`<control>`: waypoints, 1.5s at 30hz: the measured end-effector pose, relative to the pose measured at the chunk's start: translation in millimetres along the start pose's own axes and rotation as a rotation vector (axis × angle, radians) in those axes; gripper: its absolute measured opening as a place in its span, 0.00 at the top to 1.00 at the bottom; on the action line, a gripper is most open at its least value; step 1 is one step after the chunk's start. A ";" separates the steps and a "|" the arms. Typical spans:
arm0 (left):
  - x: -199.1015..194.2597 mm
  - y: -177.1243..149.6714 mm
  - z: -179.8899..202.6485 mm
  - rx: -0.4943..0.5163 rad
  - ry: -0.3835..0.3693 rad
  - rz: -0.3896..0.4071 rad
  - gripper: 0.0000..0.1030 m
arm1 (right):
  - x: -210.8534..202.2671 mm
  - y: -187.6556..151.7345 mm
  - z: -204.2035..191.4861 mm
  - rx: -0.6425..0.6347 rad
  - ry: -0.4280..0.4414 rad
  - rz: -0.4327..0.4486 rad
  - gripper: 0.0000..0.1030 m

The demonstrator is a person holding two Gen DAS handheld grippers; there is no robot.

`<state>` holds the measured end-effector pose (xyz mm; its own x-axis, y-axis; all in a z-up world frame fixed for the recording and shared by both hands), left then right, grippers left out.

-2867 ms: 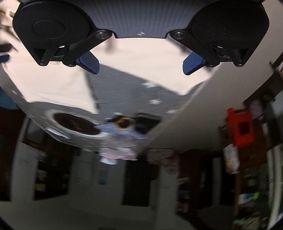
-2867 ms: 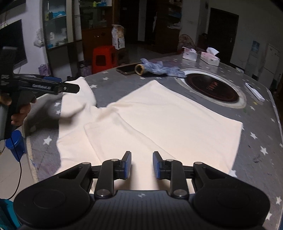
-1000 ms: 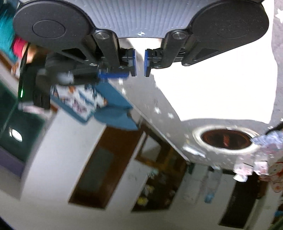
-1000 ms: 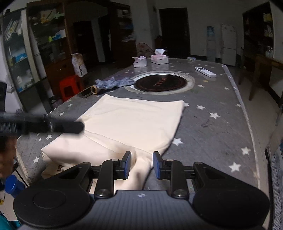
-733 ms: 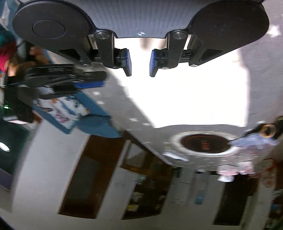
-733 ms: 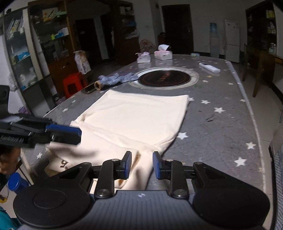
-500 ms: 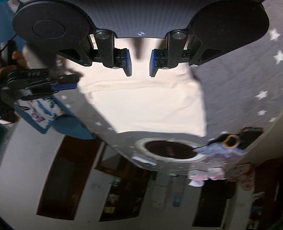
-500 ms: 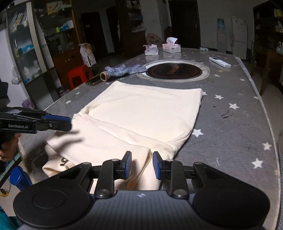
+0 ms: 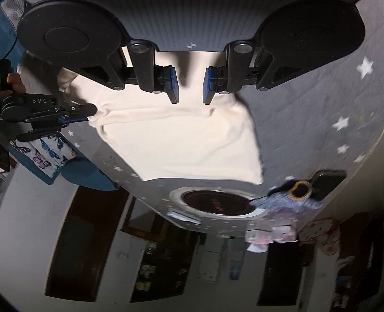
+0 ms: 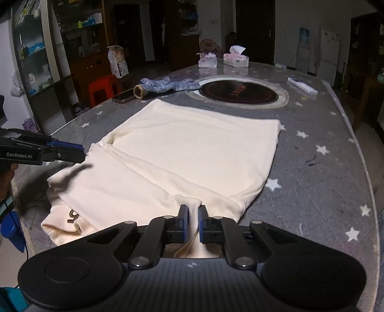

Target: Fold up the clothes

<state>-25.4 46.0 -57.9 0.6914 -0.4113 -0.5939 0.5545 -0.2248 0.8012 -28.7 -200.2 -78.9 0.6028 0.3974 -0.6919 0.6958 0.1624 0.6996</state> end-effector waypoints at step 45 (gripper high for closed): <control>-23.3 -64.2 103.4 0.752 -0.005 0.014 0.74 | -46.3 -30.6 -21.8 -0.231 0.021 -0.028 0.74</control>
<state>-125.0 -21.3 -87.9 0.6930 -0.4223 -0.5843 0.0784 -0.7616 0.6434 -86.5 -203.8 -64.4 0.5747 0.4082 -0.7093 0.6028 0.3751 0.7043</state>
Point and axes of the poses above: each gripper's, at about its wrist camera, not at the fingertips, and x roughly the way its jaws point, z to its right, y to its top, the point moved 6 cm from there along x, roughly the way its jaws point, and after that the axes turned 10 degrees about x, right-handed, at the moved point
